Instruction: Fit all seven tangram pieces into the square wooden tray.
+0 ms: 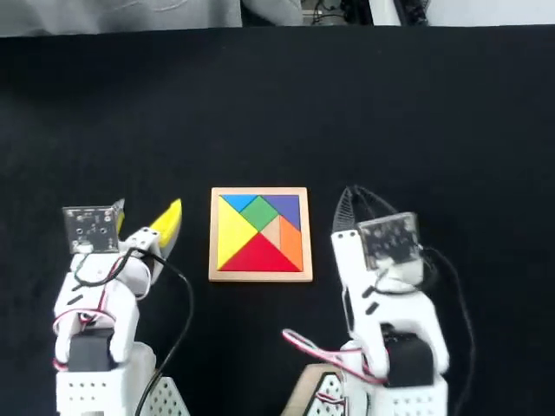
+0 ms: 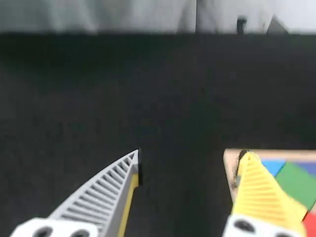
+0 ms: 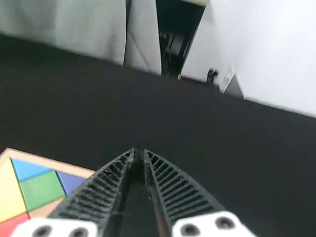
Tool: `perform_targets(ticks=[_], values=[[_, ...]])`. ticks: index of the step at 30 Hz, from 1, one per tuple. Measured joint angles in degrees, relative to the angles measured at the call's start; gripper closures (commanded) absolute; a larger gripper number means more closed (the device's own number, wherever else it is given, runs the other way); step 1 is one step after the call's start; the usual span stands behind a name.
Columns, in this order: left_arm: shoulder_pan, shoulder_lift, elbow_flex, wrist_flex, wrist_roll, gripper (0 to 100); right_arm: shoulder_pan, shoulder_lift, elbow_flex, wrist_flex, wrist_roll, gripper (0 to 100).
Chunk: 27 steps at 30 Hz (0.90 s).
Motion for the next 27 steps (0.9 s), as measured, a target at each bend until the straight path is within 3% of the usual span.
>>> perform_targets(ticks=[6,9,19,22,27], values=[[-0.7,-0.09,4.57,-3.6,0.0,69,3.69,0.0,14.42,-12.57,0.0,98.6],[-2.11,-0.18,4.57,-4.13,0.0,69,7.3,0.0,15.38,-14.07,0.0,98.6],[-2.2,-0.18,4.57,5.45,0.0,69,8.35,0.0,15.47,-0.62,-0.18,98.6],[-2.2,-0.18,4.57,9.76,0.0,69,8.35,0.0,15.47,5.27,-4.57,98.6],[-2.2,-0.18,4.57,19.78,0.0,69,8.35,0.0,15.47,14.15,-20.31,98.6]])
